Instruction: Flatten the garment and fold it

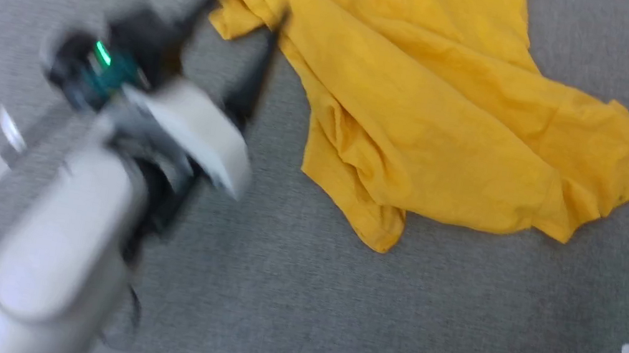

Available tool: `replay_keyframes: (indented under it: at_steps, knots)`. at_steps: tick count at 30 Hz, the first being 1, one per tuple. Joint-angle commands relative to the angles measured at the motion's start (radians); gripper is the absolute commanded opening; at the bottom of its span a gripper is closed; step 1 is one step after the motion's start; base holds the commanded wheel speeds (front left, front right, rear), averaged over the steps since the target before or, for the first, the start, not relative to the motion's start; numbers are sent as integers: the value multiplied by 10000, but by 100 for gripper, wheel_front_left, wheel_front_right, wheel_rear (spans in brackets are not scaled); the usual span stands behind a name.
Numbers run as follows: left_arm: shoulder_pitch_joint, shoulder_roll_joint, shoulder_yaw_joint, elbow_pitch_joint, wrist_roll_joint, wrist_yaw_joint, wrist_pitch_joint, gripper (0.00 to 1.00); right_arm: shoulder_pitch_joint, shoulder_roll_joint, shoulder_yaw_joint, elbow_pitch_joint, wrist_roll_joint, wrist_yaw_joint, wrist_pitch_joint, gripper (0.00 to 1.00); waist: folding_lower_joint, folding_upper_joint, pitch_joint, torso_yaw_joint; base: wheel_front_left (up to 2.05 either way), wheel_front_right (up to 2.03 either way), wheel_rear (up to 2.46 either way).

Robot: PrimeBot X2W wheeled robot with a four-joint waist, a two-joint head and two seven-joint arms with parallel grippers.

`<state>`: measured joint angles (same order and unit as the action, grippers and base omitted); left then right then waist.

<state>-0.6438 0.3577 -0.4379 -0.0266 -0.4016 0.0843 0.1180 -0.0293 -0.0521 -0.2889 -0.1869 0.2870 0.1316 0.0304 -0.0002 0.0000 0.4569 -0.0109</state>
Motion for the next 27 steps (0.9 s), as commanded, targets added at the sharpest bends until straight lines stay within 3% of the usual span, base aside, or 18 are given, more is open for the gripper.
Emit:
replay_keyframes:
  at_steps: [1,6,12,27]
  knots:
    - [559,-131,-248,-369,16,174,120,100,132,18,-58,-29,-116,-9,61,100,2,0,-807,706,0,0,0]
    - [1736,-510,-1213,-816,209,521,631,100,275,18,-72,-217,-166,-9,316,100,2,0,-1005,874,0,0,0]
    - [1824,-974,-2004,-157,254,430,1147,100,313,18,-67,-474,-180,-9,502,100,2,0,-799,785,0,0,0]
    - [1119,-1205,-2207,1980,299,426,1570,100,215,18,-134,-565,-8,-9,435,100,2,0,-110,1,0,0,0]
